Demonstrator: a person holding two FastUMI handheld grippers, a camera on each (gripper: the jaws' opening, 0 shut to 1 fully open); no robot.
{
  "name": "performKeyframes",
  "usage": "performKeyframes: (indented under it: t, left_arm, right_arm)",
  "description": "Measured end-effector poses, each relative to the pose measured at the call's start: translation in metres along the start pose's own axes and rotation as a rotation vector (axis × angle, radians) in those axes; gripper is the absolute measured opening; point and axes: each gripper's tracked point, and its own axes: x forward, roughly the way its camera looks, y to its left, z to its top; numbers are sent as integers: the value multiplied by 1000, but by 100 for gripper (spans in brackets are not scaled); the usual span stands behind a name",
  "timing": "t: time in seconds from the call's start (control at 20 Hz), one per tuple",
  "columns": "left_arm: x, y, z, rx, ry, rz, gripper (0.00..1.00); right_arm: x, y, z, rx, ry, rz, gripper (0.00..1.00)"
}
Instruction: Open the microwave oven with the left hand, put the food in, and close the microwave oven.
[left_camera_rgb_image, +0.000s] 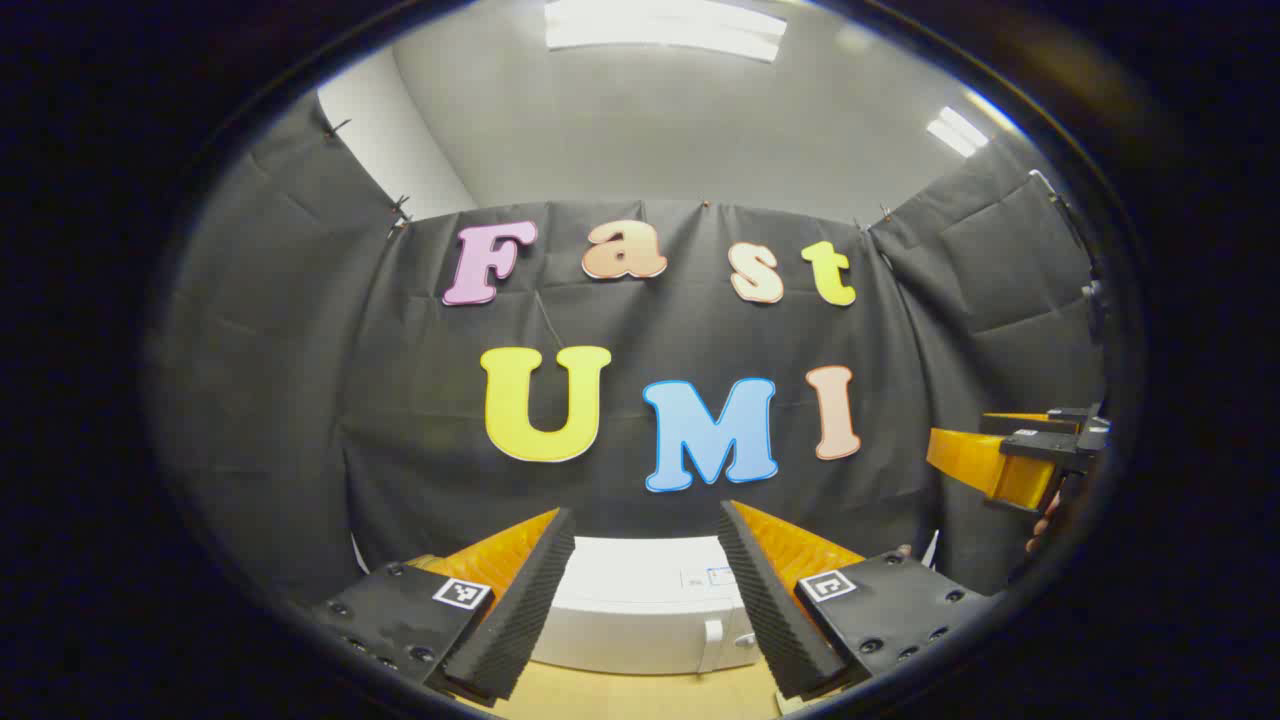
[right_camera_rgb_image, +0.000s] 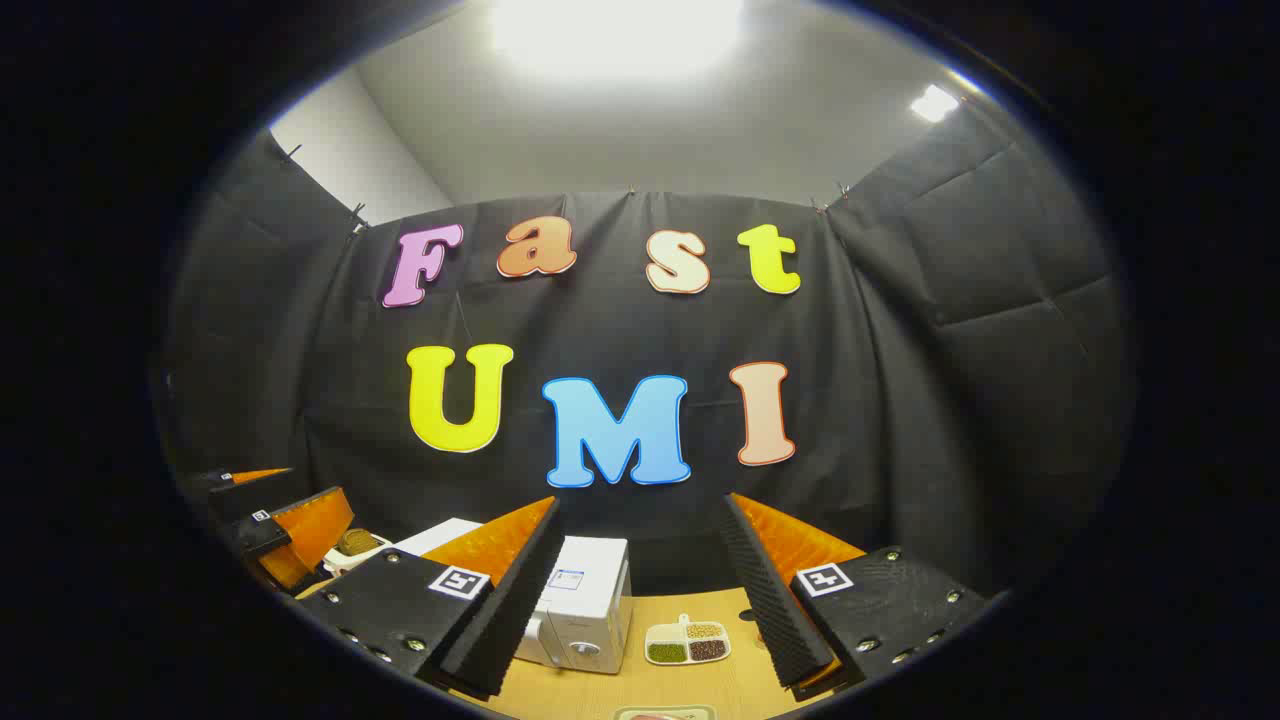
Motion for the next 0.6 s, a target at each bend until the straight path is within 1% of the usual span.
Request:
performKeyframes:
  t: [0.15, 0.35, 0.4, 0.45, 0.6]
  left_arm:
    - [-1, -3, 4, 13, 1, 4, 96]
    - [-1, -10, 10, -17, -3, 8, 96]
    - [-1, -11, 9, -26, -3, 5, 99]
    - [-1, -13, 9, -30, -3, 0, 96]
    - [1, -17, 8, -11, -4, -7, 96]
  right_arm:
    - [0, -2, 3, 2, -5, 4, 96]
    - [-4, -1, 4, 5, 7, 15, 96]
    - [-5, -1, 1, 1, 12, 20, 95]
    - [-6, -1, 1, -3, 16, 22, 96]
    - [-10, -5, -1, -3, 20, 16, 96]
